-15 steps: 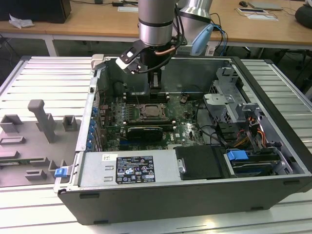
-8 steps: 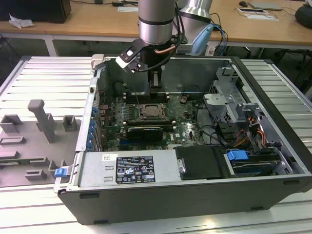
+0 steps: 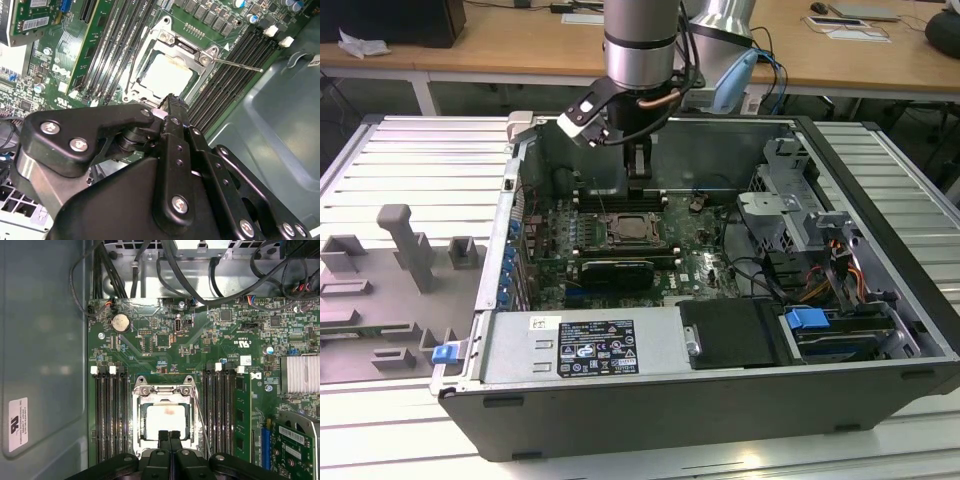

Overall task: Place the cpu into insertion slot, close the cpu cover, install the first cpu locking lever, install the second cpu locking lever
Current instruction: 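Install the first cpu locking lever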

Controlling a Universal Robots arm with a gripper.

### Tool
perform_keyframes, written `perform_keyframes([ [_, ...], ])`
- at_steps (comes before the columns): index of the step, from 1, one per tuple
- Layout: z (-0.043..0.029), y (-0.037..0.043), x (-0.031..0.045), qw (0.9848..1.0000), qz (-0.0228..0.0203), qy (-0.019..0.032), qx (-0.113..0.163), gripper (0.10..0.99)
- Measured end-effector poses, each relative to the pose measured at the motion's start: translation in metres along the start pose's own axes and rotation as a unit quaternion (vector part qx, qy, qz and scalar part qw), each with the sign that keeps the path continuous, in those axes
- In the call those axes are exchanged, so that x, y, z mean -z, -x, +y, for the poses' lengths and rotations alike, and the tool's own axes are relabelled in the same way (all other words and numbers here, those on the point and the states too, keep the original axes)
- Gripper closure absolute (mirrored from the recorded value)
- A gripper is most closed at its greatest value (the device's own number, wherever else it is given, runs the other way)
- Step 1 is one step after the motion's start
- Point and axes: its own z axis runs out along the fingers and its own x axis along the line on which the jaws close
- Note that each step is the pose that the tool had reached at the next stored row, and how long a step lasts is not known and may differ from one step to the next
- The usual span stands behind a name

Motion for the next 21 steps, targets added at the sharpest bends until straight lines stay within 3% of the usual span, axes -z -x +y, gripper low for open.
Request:
perform_keyframes([
  [17, 0.0003, -0.0001, 0.0063, 1.0, 0.0001, 0.0001, 0.0, 0.98],
  [21, 0.0001, -0.0001, 0.0064, 0.9995, 0.0011, -0.0005, 0.031, 0.98],
])
